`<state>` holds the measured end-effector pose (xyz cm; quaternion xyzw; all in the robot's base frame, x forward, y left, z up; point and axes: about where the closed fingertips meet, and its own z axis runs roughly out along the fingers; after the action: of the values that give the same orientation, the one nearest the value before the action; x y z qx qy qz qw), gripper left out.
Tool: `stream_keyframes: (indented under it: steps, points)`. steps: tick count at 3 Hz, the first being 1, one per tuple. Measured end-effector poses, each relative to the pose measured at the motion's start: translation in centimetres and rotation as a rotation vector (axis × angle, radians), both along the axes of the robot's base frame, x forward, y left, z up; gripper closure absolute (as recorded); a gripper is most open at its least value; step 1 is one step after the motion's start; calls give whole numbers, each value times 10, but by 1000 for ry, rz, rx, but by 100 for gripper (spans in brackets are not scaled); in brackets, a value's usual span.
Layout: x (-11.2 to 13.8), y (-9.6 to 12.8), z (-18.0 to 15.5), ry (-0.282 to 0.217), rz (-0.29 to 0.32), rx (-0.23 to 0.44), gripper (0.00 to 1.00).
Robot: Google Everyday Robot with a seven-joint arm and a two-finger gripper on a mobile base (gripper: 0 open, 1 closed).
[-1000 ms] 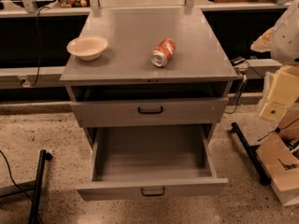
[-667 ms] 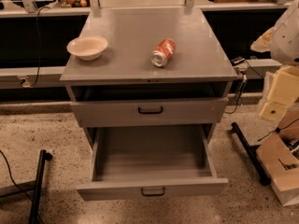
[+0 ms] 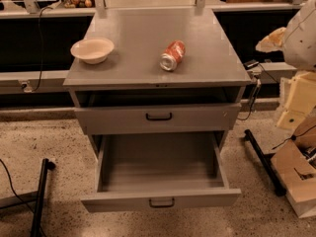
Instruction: Place coke can into middle drawer
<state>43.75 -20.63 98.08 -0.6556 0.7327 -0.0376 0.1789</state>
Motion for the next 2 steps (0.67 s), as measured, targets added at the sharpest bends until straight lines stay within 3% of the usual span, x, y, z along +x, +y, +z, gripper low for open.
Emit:
stream_keyframes:
  steps: [1,2]
  points:
    - [4,8,-7,10,79,-36,0]
    - [25,28,-20,41,235,-90,0]
